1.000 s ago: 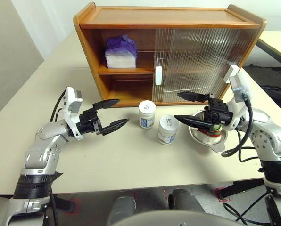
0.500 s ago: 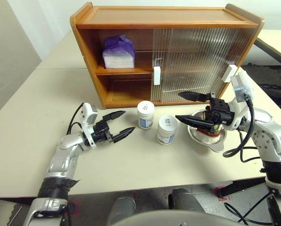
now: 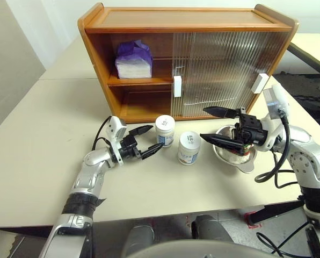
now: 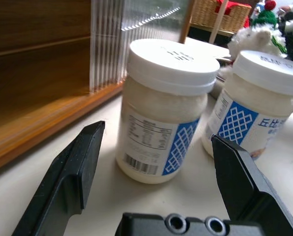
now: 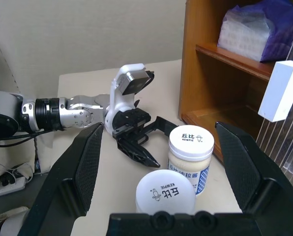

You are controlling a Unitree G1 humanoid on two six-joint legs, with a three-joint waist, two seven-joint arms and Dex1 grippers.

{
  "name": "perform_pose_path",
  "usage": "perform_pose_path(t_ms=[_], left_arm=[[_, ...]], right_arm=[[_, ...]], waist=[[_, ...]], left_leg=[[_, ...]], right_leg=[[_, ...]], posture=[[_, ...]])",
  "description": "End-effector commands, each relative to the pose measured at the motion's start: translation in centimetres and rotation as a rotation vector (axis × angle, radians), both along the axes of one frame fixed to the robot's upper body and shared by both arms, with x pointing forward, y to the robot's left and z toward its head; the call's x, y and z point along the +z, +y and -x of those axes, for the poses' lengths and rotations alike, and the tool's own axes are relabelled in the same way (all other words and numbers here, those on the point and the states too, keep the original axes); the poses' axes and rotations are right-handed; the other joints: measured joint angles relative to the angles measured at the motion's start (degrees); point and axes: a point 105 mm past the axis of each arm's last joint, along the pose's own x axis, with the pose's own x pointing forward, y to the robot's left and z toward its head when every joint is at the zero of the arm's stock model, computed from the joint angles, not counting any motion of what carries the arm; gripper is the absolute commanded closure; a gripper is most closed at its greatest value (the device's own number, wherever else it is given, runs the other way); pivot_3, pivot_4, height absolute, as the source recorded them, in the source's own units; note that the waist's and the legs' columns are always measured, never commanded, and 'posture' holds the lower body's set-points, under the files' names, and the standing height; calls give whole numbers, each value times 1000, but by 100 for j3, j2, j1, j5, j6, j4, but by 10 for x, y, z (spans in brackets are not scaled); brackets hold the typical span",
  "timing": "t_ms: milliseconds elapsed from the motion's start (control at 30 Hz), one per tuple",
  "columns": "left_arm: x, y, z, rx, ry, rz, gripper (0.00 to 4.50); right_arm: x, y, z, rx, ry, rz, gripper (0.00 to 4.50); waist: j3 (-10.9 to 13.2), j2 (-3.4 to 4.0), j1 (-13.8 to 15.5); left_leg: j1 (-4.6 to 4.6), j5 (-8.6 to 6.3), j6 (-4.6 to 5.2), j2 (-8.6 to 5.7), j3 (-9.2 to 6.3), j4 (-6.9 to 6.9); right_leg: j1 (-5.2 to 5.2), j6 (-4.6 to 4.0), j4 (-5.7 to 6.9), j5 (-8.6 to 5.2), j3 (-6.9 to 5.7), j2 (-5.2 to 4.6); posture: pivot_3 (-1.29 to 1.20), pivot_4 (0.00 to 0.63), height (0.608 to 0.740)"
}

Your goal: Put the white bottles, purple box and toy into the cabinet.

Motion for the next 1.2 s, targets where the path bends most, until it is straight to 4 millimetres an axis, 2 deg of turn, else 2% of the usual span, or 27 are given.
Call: perform_pose_path(t_ms=[33,433,867,1067,1200], left_arm=[[1,-5,-6,-11,-15,-19,49],[-7,-12,-11,-9,-3,-29,49],[-12,-10,-23,31,18,-37,49],[-11,-12,-24,32,20,-23,1446],[-7,-16,-25,23,12,-11,1446]], right_arm=[[4,-2,2,-7,-13,-1,0],[4,-1,3,-13,-14,-5,0],[6,-2,3,-21,-14,-3,0],[6,-2,3,-24,-16,-3,0],[7,-2,2,-25,-15,-3,0]], waist=[[0,0,-1],[-2,2,-63],[-2,2,-88],[-2,3,-97],[-2,3,-97]], left_leg=[[-2,1,1,0,0,3],[-3,3,5,0,0,9],[-5,5,8,0,0,12],[-6,7,11,0,0,12],[-8,16,25,0,0,12]], right_leg=[[0,2,0,2,0,0],[2,13,-1,8,0,0],[2,19,0,10,0,0],[2,24,0,13,0,0],[2,33,0,18,0,0]], posture=[[-176,0,740],[-184,0,740],[-192,0,740],[-193,0,740],[-189,0,740]])
